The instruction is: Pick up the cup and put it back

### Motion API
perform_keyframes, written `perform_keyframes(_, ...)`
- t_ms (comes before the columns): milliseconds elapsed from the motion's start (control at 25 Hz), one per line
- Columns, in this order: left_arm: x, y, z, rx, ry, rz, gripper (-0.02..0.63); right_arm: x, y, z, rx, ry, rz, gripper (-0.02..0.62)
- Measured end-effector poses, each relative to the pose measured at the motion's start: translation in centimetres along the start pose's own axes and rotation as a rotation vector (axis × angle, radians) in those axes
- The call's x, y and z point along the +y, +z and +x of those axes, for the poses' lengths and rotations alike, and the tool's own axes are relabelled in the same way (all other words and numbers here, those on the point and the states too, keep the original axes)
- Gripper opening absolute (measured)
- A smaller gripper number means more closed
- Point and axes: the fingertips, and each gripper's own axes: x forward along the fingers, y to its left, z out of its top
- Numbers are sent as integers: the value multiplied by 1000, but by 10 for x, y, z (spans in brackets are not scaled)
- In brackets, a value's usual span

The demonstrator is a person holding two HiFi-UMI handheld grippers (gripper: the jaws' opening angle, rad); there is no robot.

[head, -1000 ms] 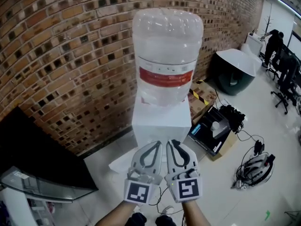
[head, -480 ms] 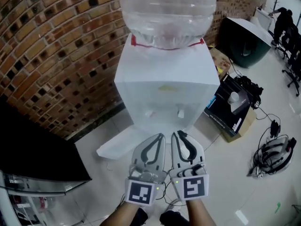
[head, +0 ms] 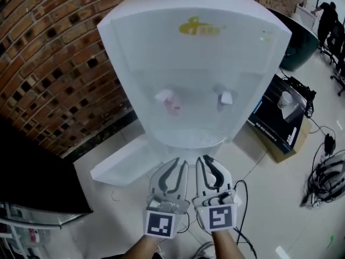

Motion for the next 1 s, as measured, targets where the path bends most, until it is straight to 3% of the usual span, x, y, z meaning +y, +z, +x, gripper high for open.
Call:
perform_keyframes(80,3,-34,-5,11,8,4,54,1,-38,4,12,0,19,46)
perform_keyframes(160,7,-66,-8,17,13,10,54,3,-74,10,21,1,38,126)
perform_keyframes(320,15,-119,-14,33,27,-6,45,6,-141,24,50,-7,43,126)
perform_keyframes(400,17,-135,-16,21,32,-12,23,5,-170,30,38,-7,74,126)
perform_keyframes(480,17,-150,-17,19,28,-12,10,3,-199,36,26,6,127,186)
perform_keyframes(600,16,-169,-16,25,10,-16,2,-4,-241,51,53,-16,173,193)
perform_keyframes(680,16,-179,-15,28,3,-19,2,-5,-260,65,69,-30,153,193)
perform_keyframes(720,16,-184,-15,30,0,-20,2,-5,-269,73,76,-31,139,217)
perform_keyframes(760,16,-189,-15,33,-3,-18,2,-6,-277,81,80,-32,131,285)
perform_keyframes(840,14,-198,-13,38,-14,-13,2,-10,-293,99,86,-37,123,333)
perform_keyframes(1000,13,-214,-14,70,-33,-10,2,-16,-324,126,104,-57,102,336)
